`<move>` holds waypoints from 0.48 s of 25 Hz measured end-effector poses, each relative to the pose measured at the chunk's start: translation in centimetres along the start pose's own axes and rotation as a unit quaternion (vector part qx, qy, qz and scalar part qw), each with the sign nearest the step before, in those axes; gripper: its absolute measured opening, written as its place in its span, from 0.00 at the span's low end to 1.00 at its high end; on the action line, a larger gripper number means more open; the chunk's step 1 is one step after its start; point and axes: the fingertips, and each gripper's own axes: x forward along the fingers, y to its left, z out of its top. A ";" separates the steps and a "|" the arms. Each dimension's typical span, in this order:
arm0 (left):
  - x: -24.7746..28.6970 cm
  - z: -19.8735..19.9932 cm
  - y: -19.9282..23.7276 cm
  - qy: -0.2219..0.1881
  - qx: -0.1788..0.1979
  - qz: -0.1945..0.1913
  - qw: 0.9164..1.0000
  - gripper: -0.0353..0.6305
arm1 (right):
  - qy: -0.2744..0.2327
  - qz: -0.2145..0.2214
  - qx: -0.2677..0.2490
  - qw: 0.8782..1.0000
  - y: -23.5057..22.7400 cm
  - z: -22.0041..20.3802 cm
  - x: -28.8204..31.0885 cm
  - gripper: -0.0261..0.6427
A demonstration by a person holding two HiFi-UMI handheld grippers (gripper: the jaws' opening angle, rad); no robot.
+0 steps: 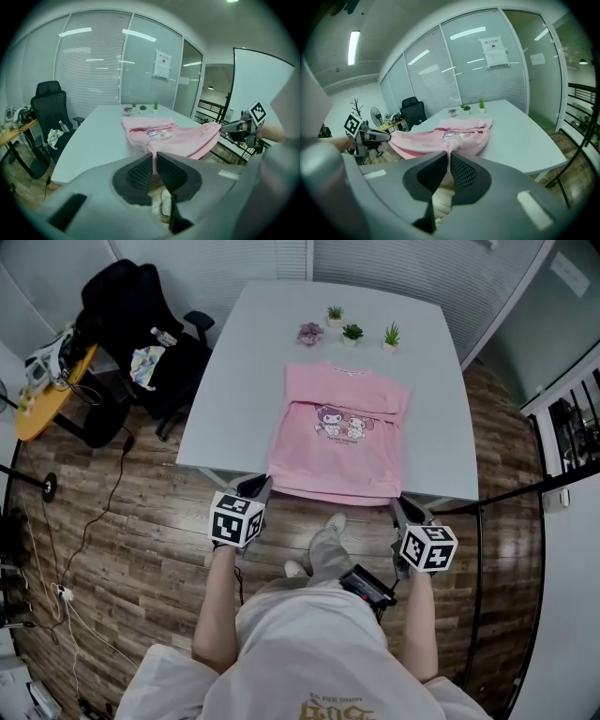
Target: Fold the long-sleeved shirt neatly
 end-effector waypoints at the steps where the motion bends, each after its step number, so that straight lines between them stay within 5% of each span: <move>1: 0.0 0.5 0.2 -0.004 0.002 0.002 1.000 0.11 | -0.005 0.001 0.006 1.000 0.0 0.4 0.0 0.09; 12: 2.9 6.0 2.8 -0.030 0.000 0.009 1.000 0.11 | -0.041 -0.004 0.034 0.999 -1.6 5.3 3.0 0.09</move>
